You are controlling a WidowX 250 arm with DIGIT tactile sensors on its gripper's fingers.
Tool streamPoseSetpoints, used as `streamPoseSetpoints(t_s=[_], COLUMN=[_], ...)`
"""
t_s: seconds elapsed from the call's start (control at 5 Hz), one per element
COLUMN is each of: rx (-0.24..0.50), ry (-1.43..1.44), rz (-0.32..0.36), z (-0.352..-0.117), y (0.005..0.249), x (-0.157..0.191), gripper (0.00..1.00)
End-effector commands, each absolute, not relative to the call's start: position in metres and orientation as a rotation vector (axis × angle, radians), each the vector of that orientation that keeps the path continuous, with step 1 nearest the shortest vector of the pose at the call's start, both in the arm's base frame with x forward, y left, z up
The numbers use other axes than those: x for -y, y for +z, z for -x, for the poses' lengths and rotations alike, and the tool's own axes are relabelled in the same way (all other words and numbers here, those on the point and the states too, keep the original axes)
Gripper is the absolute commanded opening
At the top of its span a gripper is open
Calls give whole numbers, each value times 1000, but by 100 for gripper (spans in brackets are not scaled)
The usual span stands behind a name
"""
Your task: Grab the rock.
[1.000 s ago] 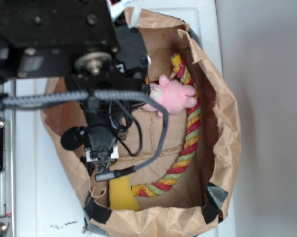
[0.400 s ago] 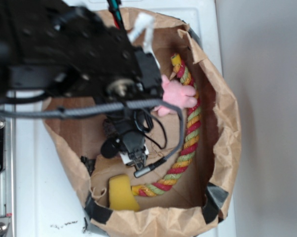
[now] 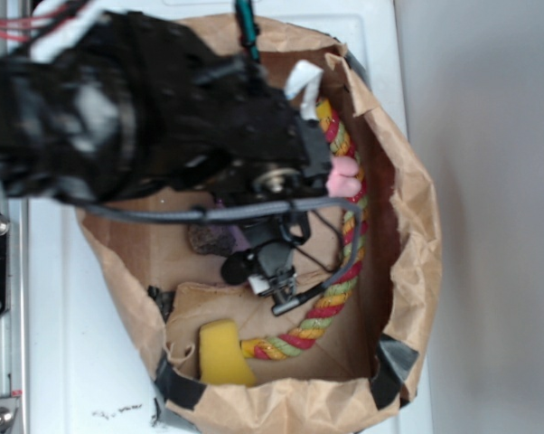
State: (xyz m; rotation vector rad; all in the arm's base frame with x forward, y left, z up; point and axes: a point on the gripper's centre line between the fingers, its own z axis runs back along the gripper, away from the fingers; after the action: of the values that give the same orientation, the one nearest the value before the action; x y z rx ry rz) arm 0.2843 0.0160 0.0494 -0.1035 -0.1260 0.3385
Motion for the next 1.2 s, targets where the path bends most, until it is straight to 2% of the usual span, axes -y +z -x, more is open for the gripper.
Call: streamPoseSetpoints(t_s=[0.0, 0.4, 0.6, 1.0], rx=[160, 135, 148, 122], ry=[249, 232, 194, 209], rz=[7, -62, -24, 92], z=[-285, -280, -266, -249], y=[38, 31, 43, 70], x=[-17, -36, -31, -36], gripper=[100, 100, 100, 100])
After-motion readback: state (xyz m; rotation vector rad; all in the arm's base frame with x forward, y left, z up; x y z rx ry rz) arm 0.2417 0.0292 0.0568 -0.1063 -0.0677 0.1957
